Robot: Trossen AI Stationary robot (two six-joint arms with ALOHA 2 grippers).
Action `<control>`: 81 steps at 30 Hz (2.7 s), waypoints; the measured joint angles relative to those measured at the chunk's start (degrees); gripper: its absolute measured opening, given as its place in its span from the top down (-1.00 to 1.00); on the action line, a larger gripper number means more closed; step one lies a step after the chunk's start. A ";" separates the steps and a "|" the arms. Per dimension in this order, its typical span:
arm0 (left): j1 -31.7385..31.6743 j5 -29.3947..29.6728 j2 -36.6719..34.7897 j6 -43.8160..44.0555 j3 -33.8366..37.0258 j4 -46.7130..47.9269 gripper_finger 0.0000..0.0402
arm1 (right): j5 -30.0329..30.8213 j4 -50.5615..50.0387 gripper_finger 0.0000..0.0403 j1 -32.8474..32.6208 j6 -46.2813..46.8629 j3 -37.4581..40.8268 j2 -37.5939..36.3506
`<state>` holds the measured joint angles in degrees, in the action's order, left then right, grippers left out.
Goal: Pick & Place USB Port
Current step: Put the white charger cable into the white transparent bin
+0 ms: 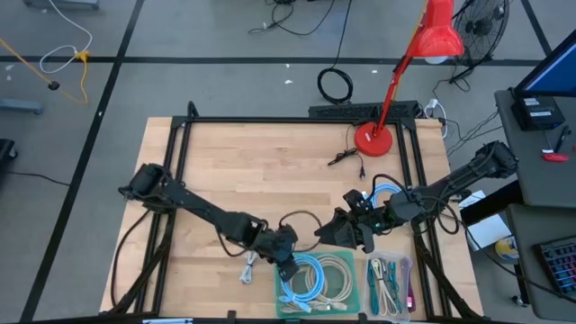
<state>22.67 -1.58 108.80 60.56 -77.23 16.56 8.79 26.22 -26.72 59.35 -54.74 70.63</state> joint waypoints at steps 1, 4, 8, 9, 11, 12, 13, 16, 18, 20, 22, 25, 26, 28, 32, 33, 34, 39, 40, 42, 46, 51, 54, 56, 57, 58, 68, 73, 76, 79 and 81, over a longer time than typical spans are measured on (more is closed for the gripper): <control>-0.28 0.44 -0.79 -0.22 0.02 0.03 0.47 | -0.06 -0.05 -0.07 -0.02 -0.02 0.00 0.00; -0.93 1.84 -3.33 -0.96 -0.11 0.53 0.47 | -0.05 -0.31 -0.07 -0.02 0.00 0.00 0.00; -1.32 1.94 -6.70 -1.74 -0.03 1.79 0.47 | -0.05 -0.37 -0.07 0.00 0.00 0.00 0.00; -1.51 1.90 -7.68 -1.83 -0.02 1.70 0.47 | -0.12 -0.42 -0.07 0.00 0.00 0.00 -0.02; -1.68 1.94 -9.78 -2.04 -0.02 1.55 0.47 | -0.75 -0.99 -0.07 -0.02 0.00 0.00 -0.02; -1.76 1.94 -10.74 -2.42 -0.02 1.52 0.47 | -1.42 -1.12 -0.07 0.00 0.01 0.00 -0.02; -1.76 1.88 -11.60 -2.66 -0.02 1.23 0.47 | -1.65 -1.36 -0.07 0.00 0.00 0.00 -0.02; -1.43 1.72 -14.82 -2.95 -0.02 1.77 0.47 | -2.82 -3.64 -0.07 0.00 0.02 0.00 -0.04; -1.03 1.72 -17.00 -3.13 -0.02 1.51 0.47 | -3.03 -6.11 -0.07 0.00 0.03 0.00 -0.04; -0.49 1.72 -19.07 -3.84 -0.02 2.00 0.47 | -3.13 -8.41 -0.07 0.32 0.01 0.00 -0.04; -0.04 1.80 -20.69 -4.77 -0.02 1.57 0.47 | -3.24 -12.23 -0.07 0.89 0.00 -0.02 -0.16; 0.89 2.46 -23.23 -7.11 -0.02 1.89 0.47 | -4.60 -21.99 -0.07 2.44 -0.59 -0.02 -1.05; 1.09 2.65 -23.77 -7.82 -0.03 1.67 0.47 | -4.60 -26.38 -0.07 3.00 0.44 -0.02 -1.56; 1.42 2.59 -24.77 -9.29 -0.04 2.21 0.47 | -4.49 -35.59 -0.07 4.08 3.15 -0.02 -2.64; 1.93 1.68 -26.43 -11.84 -0.02 5.34 0.47 | -4.38 -52.38 -0.07 6.09 7.03 -0.02 -4.38; 2.22 1.66 -26.88 -12.46 -0.02 7.02 0.47 | -4.39 -56.15 -0.07 6.55 7.58 -0.02 -4.69; 2.55 1.68 -27.19 -13.19 -0.02 9.16 0.47 | -4.40 -59.75 -0.07 7.02 8.15 -0.02 -4.76; 3.26 1.64 -27.29 -13.96 -0.02 20.24 0.47 | -4.28 -71.89 -0.07 8.46 11.50 -0.01 -4.40; 3.35 1.66 -27.29 -11.84 -0.02 23.90 0.47 | -4.27 -72.94 -0.07 8.66 12.59 -0.01 -4.31; 3.41 1.66 -27.13 -6.32 -0.02 33.43 0.47 | -3.84 -73.15 -0.07 8.79 13.75 0.02 -4.25; 3.41 1.13 -26.50 5.42 2.58 44.88 0.47 | -0.53 -70.95 -0.07 8.85 13.68 -0.02 -4.29; 5.13 -0.99 -26.38 15.23 8.12 42.45 0.47 | 0.62 -69.08 -0.07 9.74 13.71 -0.02 -4.26; 5.58 -3.17 -24.54 17.28 10.10 38.65 0.47 | 1.91 -68.47 -0.07 9.90 13.60 -0.02 -4.28; 5.93 -4.73 -22.81 17.47 10.71 36.73 0.47 | 2.74 -67.92 -0.07 9.88 13.58 -0.02 -4.28; 5.96 -5.62 -21.71 17.19 10.70 35.37 0.47 | 3.32 -67.59 -0.07 9.88 13.54 -0.02 -4.28; 6.03 -6.69 -20.68 16.92 10.69 34.19 0.47 | 3.51 -67.26 -0.07 9.88 13.53 -0.02 -4.28; 6.63 -6.97 -9.46 13.24 10.67 26.12 0.47 | 6.34 -66.22 -0.07 9.88 14.98 -0.02 -4.28; 6.61 -5.57 -5.63 10.41 10.67 24.41 0.47 | 7.27 -64.65 -0.07 9.88 15.00 -0.02 -4.19; 6.61 -5.94 -3.93 8.51 10.67 19.79 0.47 | 7.92 -63.76 -0.07 9.90 15.00 -0.02 -3.98; 6.72 -5.76 -3.28 8.13 10.64 17.66 0.47 | 7.95 -63.69 -0.07 9.91 15.00 -0.02 -3.98; 6.71 -5.06 -3.32 8.13 10.64 17.70 0.47 | 7.94 -63.69 -0.07 9.91 15.00 -0.02 -3.81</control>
<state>29.38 -6.64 105.49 68.69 -66.59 34.25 16.72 -37.47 -16.82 74.35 -54.76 66.82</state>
